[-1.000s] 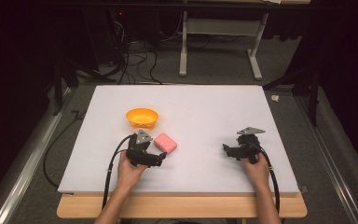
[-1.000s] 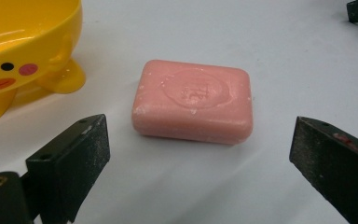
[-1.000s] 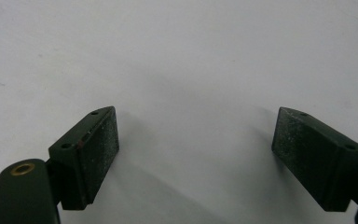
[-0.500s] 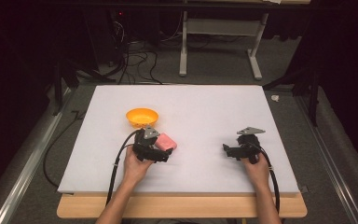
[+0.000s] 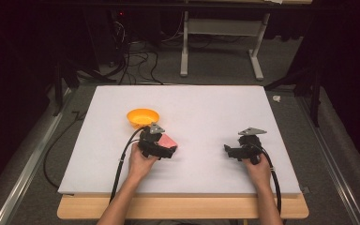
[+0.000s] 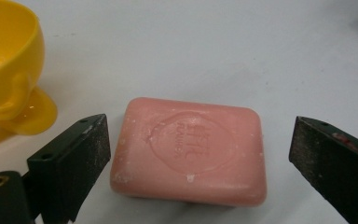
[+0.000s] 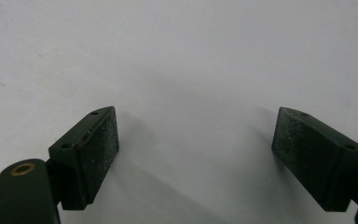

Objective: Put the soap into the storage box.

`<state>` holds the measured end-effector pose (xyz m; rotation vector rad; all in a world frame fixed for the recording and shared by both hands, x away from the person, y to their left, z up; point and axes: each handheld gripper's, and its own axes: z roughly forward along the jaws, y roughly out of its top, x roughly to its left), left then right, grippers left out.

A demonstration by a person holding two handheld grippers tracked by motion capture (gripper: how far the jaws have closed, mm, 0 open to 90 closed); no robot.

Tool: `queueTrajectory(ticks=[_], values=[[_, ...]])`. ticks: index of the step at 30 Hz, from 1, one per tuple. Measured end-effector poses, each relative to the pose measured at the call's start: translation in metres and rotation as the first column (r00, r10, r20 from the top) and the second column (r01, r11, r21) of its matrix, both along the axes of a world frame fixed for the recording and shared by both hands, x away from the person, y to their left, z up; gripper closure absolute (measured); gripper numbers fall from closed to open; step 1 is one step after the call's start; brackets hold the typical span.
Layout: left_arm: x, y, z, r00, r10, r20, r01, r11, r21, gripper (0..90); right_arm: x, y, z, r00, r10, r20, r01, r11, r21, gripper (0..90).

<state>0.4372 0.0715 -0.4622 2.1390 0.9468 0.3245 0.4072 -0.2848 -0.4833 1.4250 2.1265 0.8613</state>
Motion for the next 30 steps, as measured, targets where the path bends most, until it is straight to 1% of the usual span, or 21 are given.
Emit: queueTrajectory(ticks=[3, 6, 9, 10, 13, 18, 21, 22, 23, 24, 28, 30], values=[[0.002, -0.001, -0.003, 1.0, 0.007, -0.002, -0.007, 1.0, -0.003, 8.2, 0.0, 0.0, 0.0, 1.0, 0.0, 0.0, 0.0, 1.0, 0.0, 15.1], [0.005, -0.001, -0.006, 0.9998, 0.017, -0.011, -0.017, 0.9998, -0.014, 11.0, 0.0, 0.0, 0.0, 1.0, 0.0, 0.0, 0.0, 1.0, 0.0, 15.1], [0.006, -0.002, -0.007, 0.9998, 0.018, -0.008, -0.018, 0.9998, -0.013, 12.4, 0.0, 0.0, 0.0, 1.0, 0.0, 0.0, 0.0, 1.0, 0.0, 15.1], [0.006, -0.002, -0.008, 0.9999, 0.013, -0.005, -0.013, 0.9999, -0.006, 12.4, 0.0, 0.0, 0.0, 1.0, 0.0, 0.0, 0.0, 1.0, 0.0, 15.1], [0.007, -0.003, -0.01, 0.9998, 0.016, -0.008, -0.016, 0.9999, -0.005, 12.1, 0.0, 0.0, 0.0, 1.0, 0.0, 0.0, 0.0, 1.0, 0.0, 15.1], [0.007, -0.005, -0.013, 0.9999, 0.007, -0.008, -0.007, 0.9998, 0.019, 11.5, 0.0, 0.0, 0.0, 1.0, 0.001, 0.001, -0.001, 1.0, -0.001, 15.1], [0.007, -0.007, -0.015, 1.0, 0.0, 0.002, 0.0, 0.999, 0.045, 11.5, 0.0, 0.0, 0.0, 1.0, 0.001, 0.0, -0.001, 1.0, -0.001, 15.1], [0.007, -0.007, -0.015, 1.0, 0.0, 0.002, 0.0, 0.999, 0.045, 11.6, 0.0, 0.0, 0.0, 1.0, 0.001, 0.0, -0.001, 1.0, -0.001, 15.1], [0.006, -0.008, -0.015, 1.0, -0.004, 0.007, 0.003, 0.9985, 0.055, 11.6, 0.0, 0.0, 0.0, 1.0, 0.001, 0.001, -0.001, 1.0, 0.0, 15.1], [0.006, -0.009, -0.016, 0.9999, -0.009, 0.009, 0.009, 0.9972, 0.074, 12.0, 0.0, 0.0, 0.0, 1.0, 0.001, 0.001, -0.001, 1.0, 0.0, 15.1], [0.007, -0.009, -0.019, 0.9999, -0.014, -0.001, 0.014, 0.996, 0.088, 12.9, 0.0, 0.0, 0.0, 1.0, 0.001, 0.0, -0.001, 1.0, -0.002, 15.1], [0.007, -0.009, -0.019, 0.9998, -0.019, -0.003, 0.019, 0.9962, 0.085, 13.2, 0.0, 0.0, 0.0, 1.0, 0.002, 0.0, -0.002, 1.0, -0.002, 15.1]])
